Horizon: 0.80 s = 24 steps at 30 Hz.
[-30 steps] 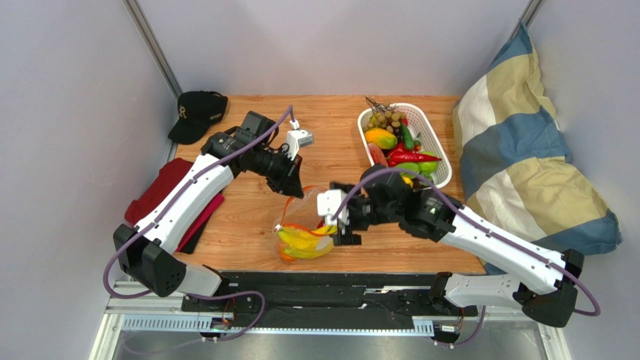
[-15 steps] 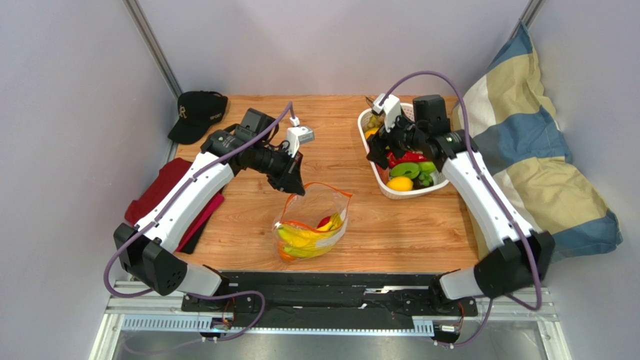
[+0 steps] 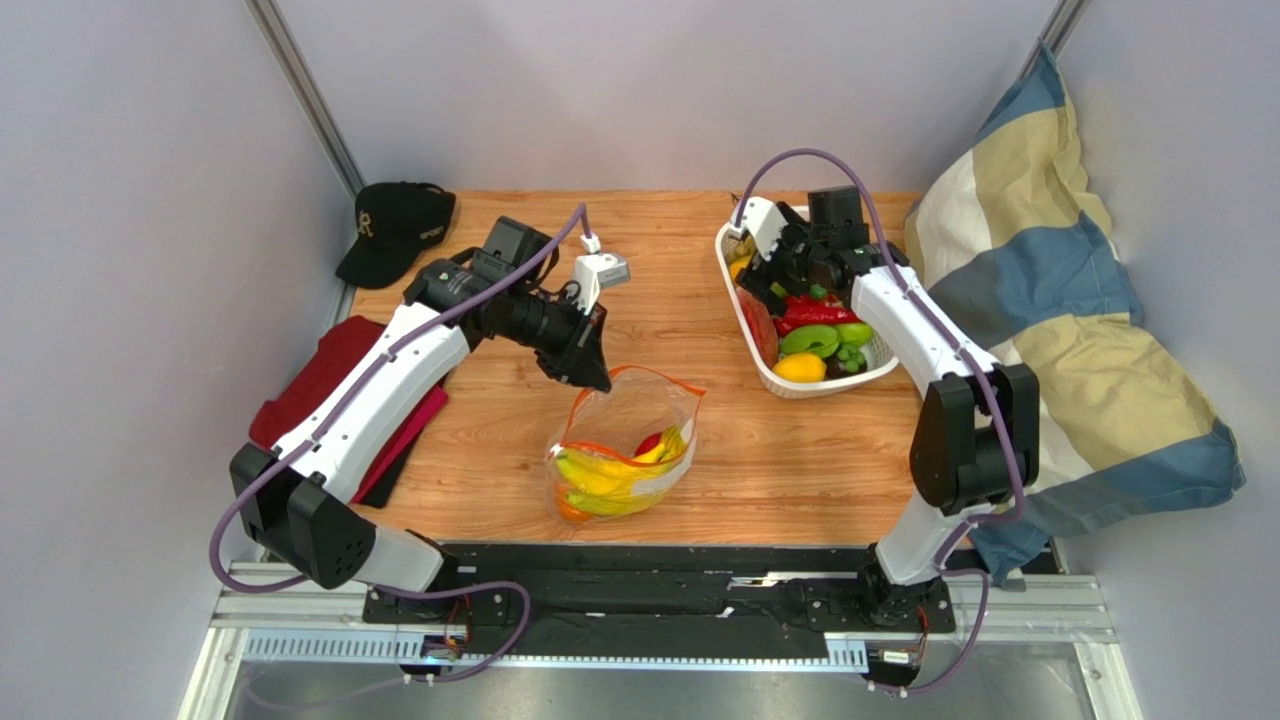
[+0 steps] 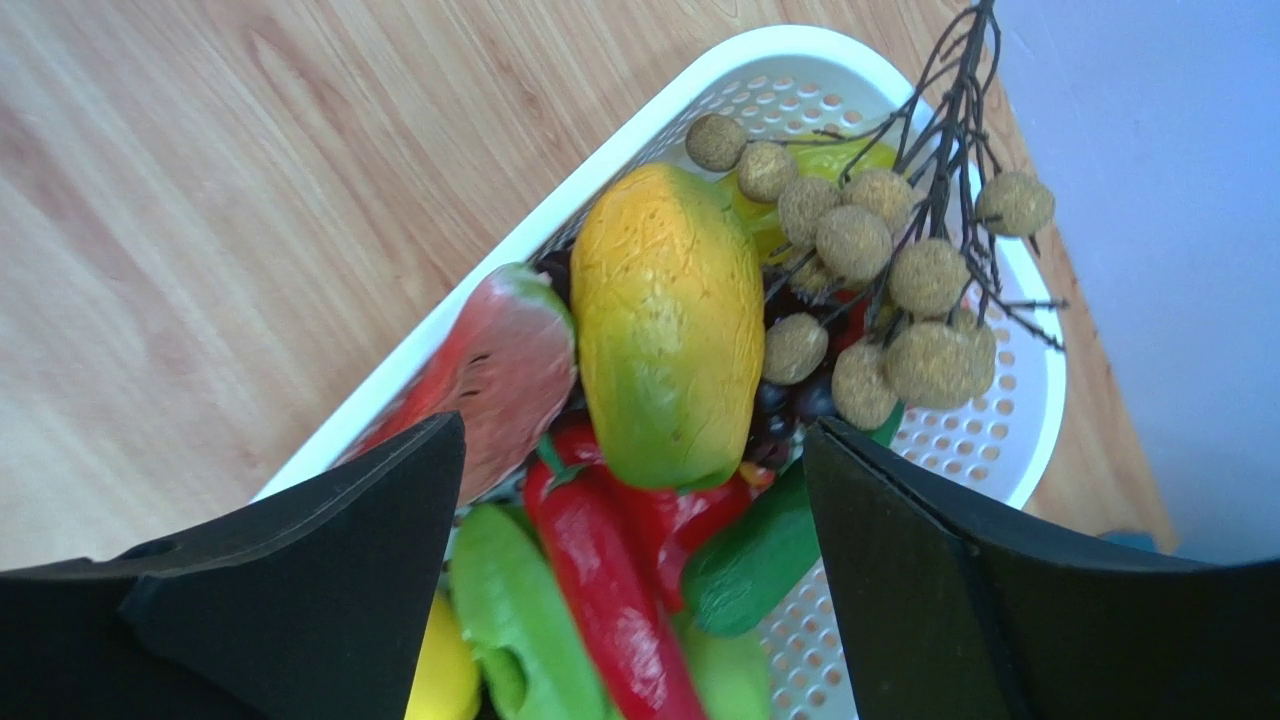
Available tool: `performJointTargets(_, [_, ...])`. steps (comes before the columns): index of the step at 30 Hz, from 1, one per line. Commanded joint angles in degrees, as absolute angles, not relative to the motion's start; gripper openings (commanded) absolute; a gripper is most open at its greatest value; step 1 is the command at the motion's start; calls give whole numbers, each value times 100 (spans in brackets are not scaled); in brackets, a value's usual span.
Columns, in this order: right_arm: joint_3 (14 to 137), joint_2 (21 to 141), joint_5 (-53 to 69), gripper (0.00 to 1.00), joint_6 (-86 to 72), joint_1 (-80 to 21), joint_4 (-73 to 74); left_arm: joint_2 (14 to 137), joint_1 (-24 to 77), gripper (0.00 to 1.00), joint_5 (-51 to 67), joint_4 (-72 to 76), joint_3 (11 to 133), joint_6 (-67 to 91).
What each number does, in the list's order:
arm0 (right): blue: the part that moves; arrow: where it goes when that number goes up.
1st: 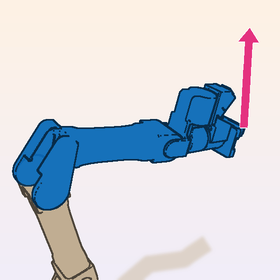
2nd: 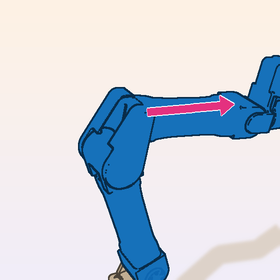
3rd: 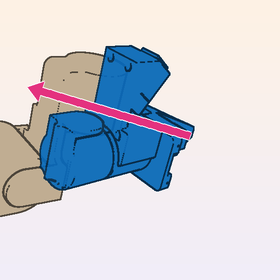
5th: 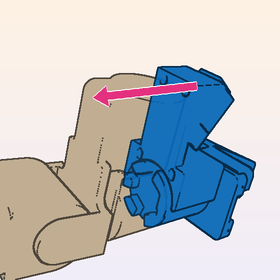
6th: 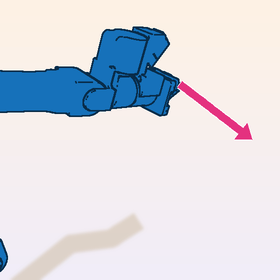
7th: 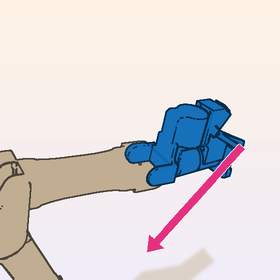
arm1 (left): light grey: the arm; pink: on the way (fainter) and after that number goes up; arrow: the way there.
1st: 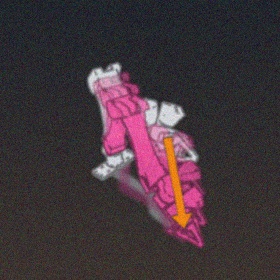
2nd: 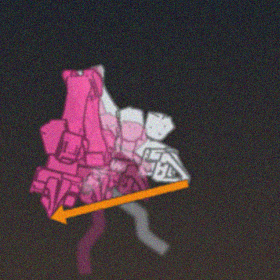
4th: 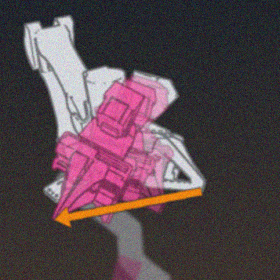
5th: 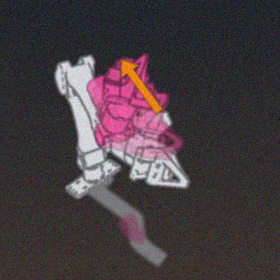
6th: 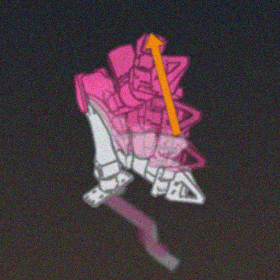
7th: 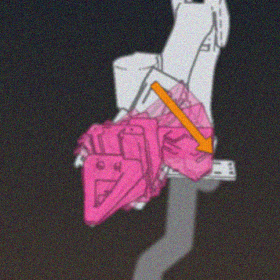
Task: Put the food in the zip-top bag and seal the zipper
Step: Pick up the fake fruit from the bin.
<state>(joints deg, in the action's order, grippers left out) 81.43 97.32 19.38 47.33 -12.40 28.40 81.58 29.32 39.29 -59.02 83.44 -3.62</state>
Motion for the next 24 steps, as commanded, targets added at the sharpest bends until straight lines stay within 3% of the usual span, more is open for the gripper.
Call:
performJointTargets(1, [8481,10212,1793,87,5641,-1266,2435,8183,2936,0,4113,-5897,8534,-325])
performJointTargets(10, [8552,10643,1723,84,5941,-1266,2479,8174,2874,0,4166,-5932,8490,-334])
performJointTargets(16, [8394,10723,1618,73,6170,-1266,2487,8218,2830,0,4201,-5933,8508,-334])
performJointTargets(24, [8323,10434,1503,41,6232,-1134,2593,8235,2821,0,4219,-5941,8525,-334])
